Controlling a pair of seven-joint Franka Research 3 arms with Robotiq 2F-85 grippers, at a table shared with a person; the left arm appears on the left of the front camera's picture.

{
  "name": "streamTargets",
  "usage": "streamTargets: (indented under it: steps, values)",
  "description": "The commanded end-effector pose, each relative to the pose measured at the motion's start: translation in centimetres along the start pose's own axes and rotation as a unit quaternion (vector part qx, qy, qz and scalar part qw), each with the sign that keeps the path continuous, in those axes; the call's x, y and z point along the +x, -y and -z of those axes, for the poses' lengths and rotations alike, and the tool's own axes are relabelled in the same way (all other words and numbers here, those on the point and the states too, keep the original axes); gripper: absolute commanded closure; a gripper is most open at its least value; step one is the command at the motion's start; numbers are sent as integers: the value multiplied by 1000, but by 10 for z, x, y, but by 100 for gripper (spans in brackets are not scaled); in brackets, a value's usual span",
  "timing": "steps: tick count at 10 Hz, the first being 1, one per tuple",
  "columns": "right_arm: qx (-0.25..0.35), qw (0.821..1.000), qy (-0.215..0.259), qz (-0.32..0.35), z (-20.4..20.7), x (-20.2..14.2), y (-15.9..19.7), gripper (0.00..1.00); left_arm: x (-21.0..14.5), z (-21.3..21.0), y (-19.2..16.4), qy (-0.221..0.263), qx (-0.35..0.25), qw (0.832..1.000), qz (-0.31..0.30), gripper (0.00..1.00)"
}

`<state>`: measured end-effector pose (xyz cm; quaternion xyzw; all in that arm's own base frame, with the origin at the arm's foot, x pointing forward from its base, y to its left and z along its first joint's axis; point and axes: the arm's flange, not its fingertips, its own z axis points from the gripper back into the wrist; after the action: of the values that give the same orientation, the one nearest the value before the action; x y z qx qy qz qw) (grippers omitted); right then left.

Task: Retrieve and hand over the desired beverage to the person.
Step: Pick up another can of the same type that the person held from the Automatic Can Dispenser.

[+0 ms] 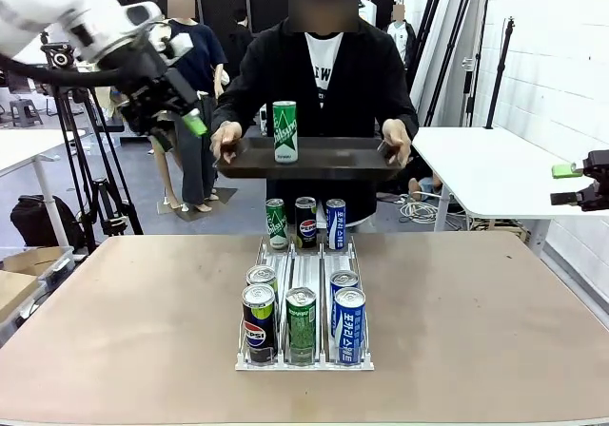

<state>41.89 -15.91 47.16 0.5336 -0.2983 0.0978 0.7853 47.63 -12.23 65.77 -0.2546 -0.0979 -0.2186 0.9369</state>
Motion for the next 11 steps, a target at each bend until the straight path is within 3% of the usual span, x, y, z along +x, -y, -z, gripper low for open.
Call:
streamTargets:
  steps: [1, 4, 7, 8, 11]
  values:
    - [6, 1000, 3, -1, 1, -1, -1, 0, -39, -11, -33, 34, -63, 997, -2, 0]
    - [6, 1000, 3, -1, 1, -1, -1, 0, -72, -33, -100, 59, -127, 989, -48, 0]
    - [6, 1000, 3, -1, 1, -1, -1, 0, -85, -23, -153, 48, -222, 974, -26, 0]
    - [6, 1000, 3, -1, 1, -1, -1, 0, -92, -18, -168, 46, -275, 960, 2, 0]
    - [6, 1000, 3, -1, 1, -1, -1, 0, -121, -4, -211, 86, -322, 942, -31, 0]
